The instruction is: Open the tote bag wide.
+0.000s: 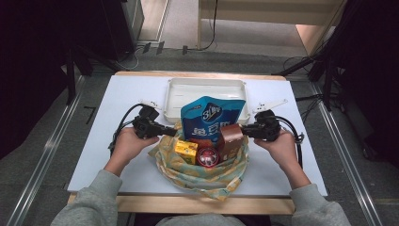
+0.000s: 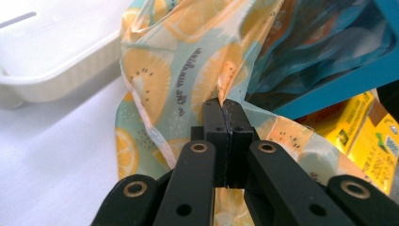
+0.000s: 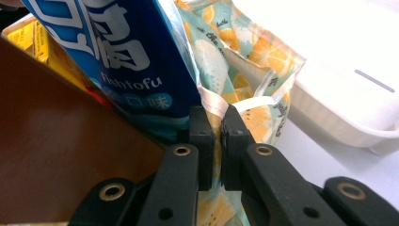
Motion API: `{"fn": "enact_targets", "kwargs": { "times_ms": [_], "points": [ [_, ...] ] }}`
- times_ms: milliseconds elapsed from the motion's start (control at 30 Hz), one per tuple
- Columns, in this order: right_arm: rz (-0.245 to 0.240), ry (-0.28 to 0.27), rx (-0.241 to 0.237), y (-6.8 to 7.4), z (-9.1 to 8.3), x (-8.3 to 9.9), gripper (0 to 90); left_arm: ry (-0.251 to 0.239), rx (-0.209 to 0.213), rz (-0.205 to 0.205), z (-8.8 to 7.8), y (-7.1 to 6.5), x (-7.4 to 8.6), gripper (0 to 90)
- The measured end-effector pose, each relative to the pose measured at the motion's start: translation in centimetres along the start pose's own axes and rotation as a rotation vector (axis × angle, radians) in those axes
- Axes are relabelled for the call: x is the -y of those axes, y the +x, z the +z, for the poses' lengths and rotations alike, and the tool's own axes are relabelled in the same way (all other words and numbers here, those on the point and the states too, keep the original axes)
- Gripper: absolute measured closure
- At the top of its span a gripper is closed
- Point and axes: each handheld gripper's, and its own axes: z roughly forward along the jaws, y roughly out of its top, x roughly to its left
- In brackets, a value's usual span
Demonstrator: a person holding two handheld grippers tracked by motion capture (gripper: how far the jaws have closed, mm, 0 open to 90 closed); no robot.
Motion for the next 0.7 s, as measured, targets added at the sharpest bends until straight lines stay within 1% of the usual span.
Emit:
{"fn": "enact_targets", "kwargs": {
  "times_ms": [100, 233, 267, 333, 400, 467, 533, 567, 700],
  "points": [
    [0.006, -0.01, -0.001, -0.1, -0.3, 0.3, 87.6, 0.003, -0.003, -0.002, 0.1, 0.3, 0.3, 90.0],
    [0.021, 0.005, -0.005, -0.4, -0.3, 0.7, 89.1, 0.01, -0.002, -0.009, 0.4, 0.5, 0.4, 90.0],
    [0.015, 0.009, -0.001, -0.4, -0.2, 0.7, 89.0, 0.011, -0.004, -0.009, 0.5, 0.5, 0.4, 90.0],
    [0.024, 0.015, 0.016, -0.6, -0.1, 0.7, 89.2, 0.015, -0.015, -0.009, 0.7, 0.5, 0.4, 90.0],
    [0.024, 0.021, 0.023, -0.8, 0.1, 0.8, 89.7, 0.024, -0.02, -0.009, 1.0, 0.7, 0.5, 90.0],
    [0.03, 0.029, 0.03, -1.1, 0.5, 0.9, 89.7, 0.033, -0.02, -0.016, 1.3, 1.0, 0.6, 90.0],
    [0.031, 0.034, 0.039, -1.4, 0.9, 1.2, 89.7, 0.031, -0.027, -0.022, 1.6, 1.3, 0.8, 90.0],
    [0.026, 0.029, 0.042, -1.6, 1.2, 1.4, 89.7, 0.027, -0.02, -0.028, 1.6, 1.4, 0.9, 90.0],
    [0.061, 0.024, 0.029, -2.2, 1.8, 2.1, 89.9, 0.009, 0.0, -0.039, 1.8, 1.9, 1.3, 90.0]
  ]
}}
